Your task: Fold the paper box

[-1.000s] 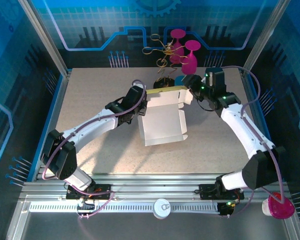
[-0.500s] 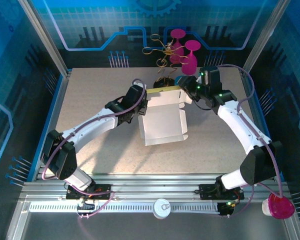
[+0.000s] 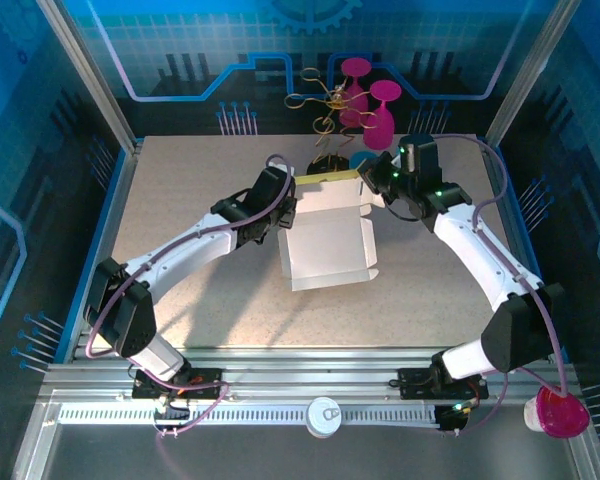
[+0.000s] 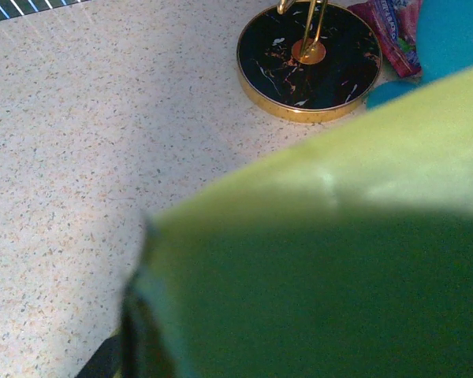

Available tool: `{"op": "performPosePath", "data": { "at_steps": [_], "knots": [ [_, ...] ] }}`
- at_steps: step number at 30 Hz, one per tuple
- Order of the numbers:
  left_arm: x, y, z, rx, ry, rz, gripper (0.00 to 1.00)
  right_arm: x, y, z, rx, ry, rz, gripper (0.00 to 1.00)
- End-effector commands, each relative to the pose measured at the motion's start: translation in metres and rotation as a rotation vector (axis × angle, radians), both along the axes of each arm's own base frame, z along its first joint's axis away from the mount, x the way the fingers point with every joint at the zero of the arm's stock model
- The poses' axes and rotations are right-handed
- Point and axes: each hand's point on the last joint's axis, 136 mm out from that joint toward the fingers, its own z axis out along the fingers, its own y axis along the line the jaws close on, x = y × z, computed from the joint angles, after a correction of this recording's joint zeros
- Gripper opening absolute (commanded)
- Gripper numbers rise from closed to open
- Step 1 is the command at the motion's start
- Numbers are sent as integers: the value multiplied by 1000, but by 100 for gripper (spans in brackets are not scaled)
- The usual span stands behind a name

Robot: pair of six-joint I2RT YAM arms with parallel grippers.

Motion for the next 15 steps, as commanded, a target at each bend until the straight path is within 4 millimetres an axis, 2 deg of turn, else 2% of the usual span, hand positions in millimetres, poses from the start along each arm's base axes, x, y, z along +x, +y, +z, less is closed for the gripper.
{"op": "performPosePath", "data": {
  "at_steps": [1, 3, 6, 8, 10, 15],
  "knots": [
    [0, -6, 17, -42, -10, -8, 0, -4, 3, 23, 50, -40, -3, 12],
    [0, -4, 20, -49, -2, 1, 0, -7, -4, 27, 47, -56, -26, 32],
    [1, 2, 25, -53, 29, 28, 0, -16, -24, 36, 27, -133, -79, 43],
    [3, 5, 31, -59, 41, 40, 0, -26, -38, 36, 8, -180, -114, 44],
    [2, 5, 37, -65, 46, 35, 0, -36, -52, 21, -7, -185, -145, 44],
    [1, 4, 47, -74, 66, 20, 0, -51, -70, -28, -57, -105, -161, 28]
  ]
}}
